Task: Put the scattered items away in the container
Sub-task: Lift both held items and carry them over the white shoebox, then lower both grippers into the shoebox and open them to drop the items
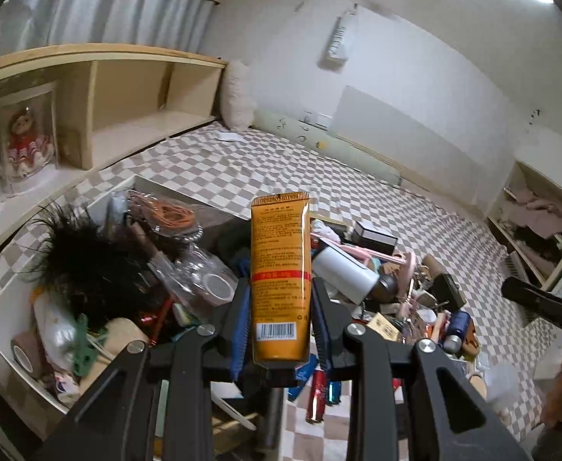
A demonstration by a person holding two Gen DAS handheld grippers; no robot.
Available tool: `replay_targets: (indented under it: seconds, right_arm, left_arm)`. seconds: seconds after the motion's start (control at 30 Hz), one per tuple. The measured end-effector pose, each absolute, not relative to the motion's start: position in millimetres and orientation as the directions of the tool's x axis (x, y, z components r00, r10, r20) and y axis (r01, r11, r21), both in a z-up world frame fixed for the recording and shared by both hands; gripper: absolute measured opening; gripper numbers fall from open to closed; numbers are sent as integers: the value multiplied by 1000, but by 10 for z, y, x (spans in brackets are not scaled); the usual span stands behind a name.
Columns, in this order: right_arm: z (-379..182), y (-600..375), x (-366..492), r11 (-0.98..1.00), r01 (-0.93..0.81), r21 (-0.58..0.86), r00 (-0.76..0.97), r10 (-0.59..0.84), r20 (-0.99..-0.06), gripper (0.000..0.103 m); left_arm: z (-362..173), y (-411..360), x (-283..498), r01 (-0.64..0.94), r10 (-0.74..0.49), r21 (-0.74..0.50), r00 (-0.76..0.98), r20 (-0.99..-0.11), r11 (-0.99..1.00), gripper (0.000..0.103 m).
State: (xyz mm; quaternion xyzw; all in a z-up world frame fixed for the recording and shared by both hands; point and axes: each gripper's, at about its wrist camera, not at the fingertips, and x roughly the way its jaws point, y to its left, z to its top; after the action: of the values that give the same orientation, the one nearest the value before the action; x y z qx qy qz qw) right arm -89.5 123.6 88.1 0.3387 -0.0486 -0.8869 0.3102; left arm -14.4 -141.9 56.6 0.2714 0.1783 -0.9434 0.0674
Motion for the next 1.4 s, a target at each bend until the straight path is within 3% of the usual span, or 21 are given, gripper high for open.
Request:
replay_targets:
  seconds: [0.6, 1.3, 1.37, 1.4]
  right_arm:
    - [1116, 490, -716, -708, 662, 248, -497, -661, -562, 20]
    - [1196, 88, -788, -669, 704, 238, -448, -678, -583, 20]
    - [1192, 56, -789, -667, 706, 236, -443, -677, -587, 20]
    - [1188, 43, -789, -666, 707, 236, -441, -677, -589, 20]
  left_arm:
    - [317, -1999, -330, 380, -104, -355, -793, -600, -854, 29]
    - [-27, -2349, -279, 506, -88, -445, -727, -681, -739, 30]
    - [-32, -2370, -265, 506, -78, -457, -728, -681, -732, 36]
    - [-32, -2380, -255, 505, -72, -466, -730, -679, -726, 46]
